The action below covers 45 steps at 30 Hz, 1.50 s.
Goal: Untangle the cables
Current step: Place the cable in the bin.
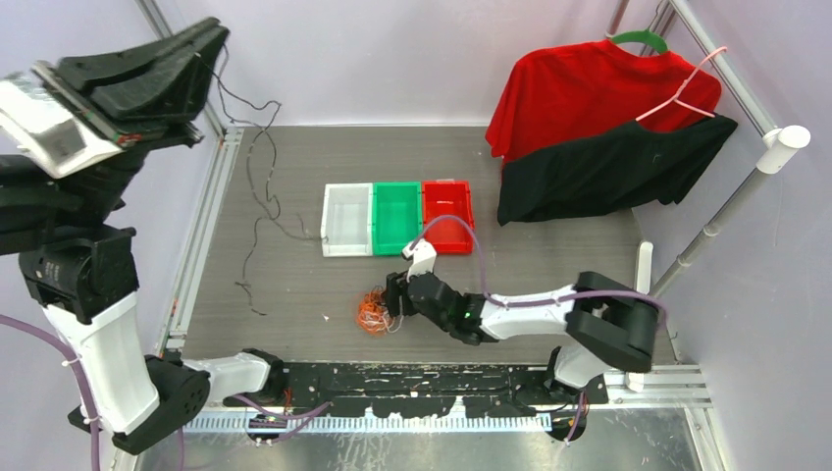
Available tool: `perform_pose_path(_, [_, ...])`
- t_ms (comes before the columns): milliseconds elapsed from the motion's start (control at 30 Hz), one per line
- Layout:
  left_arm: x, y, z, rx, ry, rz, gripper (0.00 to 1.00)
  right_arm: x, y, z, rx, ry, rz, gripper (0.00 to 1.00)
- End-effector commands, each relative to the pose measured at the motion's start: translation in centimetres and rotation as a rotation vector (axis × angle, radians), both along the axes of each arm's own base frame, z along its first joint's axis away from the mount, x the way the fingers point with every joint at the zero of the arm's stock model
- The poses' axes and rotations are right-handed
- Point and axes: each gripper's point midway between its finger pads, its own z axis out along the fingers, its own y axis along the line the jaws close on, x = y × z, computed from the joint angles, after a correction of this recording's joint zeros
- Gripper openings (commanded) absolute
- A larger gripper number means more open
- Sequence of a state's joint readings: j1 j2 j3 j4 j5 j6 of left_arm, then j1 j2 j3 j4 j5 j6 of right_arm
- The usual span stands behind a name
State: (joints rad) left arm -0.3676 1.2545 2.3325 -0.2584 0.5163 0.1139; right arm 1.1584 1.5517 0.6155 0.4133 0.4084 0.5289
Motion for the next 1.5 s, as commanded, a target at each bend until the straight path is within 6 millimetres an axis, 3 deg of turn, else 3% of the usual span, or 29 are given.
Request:
perform_pose_path(0, [2.3,-0.6,-3.0,0.056,0.048,0.040,0.00,1.0,0.0,8.0,0.133,-0.103,-0.047,0.70])
perform_pose_path(167, [4.7,-1.9,-8.6,0.143,0.176,0.026,0.00,0.2,-1.2,14.7,0.177,-0.175,0.003,0.84])
perform_pose_path(367, [5.4,-2.9,-14.4,0.208,0.298,-0.014,0.00,-1.4,-1.4,23.6,0.239,-0.290,0.144,0.97])
perform_pose_path(467, [5.8,-3.2,-16.4,0.222,0.346,-0.030,0.00,-2.9,0.2,26.7,0.267,-0.317,0.275,0.99])
perform_pose_path(567, [5.9,-3.5,-17.7,0.228,0.388,-0.051,0.00,-3.2,1.6,29.3,0.291,-0.367,0.336,1.00])
perform_pose_path(667, [5.8,-3.8,-18.5,0.234,0.417,-0.074,0.00,-1.7,2.8,31.0,0.282,-0.440,0.307,1.00])
perform_pose_path(833, [5.4,-4.1,-19.1,0.245,0.437,-0.101,0.00,2.0,5.1,31.2,0.223,-0.501,0.211,0.98])
perform_pose_path(967, [5.4,-4.0,-19.3,0.250,0.442,-0.095,0.00,1.8,8.5,30.9,0.245,-0.487,0.299,0.94])
perform_pose_path(1100, [4.8,-3.7,-19.4,0.256,0.435,-0.091,0.00,0.9,10.6,29.5,0.287,-0.436,0.374,0.89])
perform_pose_path(1300, [4.8,-3.5,-20.0,0.273,0.421,-0.069,0.00,0.6,11.0,28.2,0.350,-0.346,0.347,0.82])
perform_pose_path(1467, [6.6,-2.2,-20.1,0.250,0.415,0.049,0.00,2.6,8.6,27.5,0.373,-0.323,0.167,0.85])
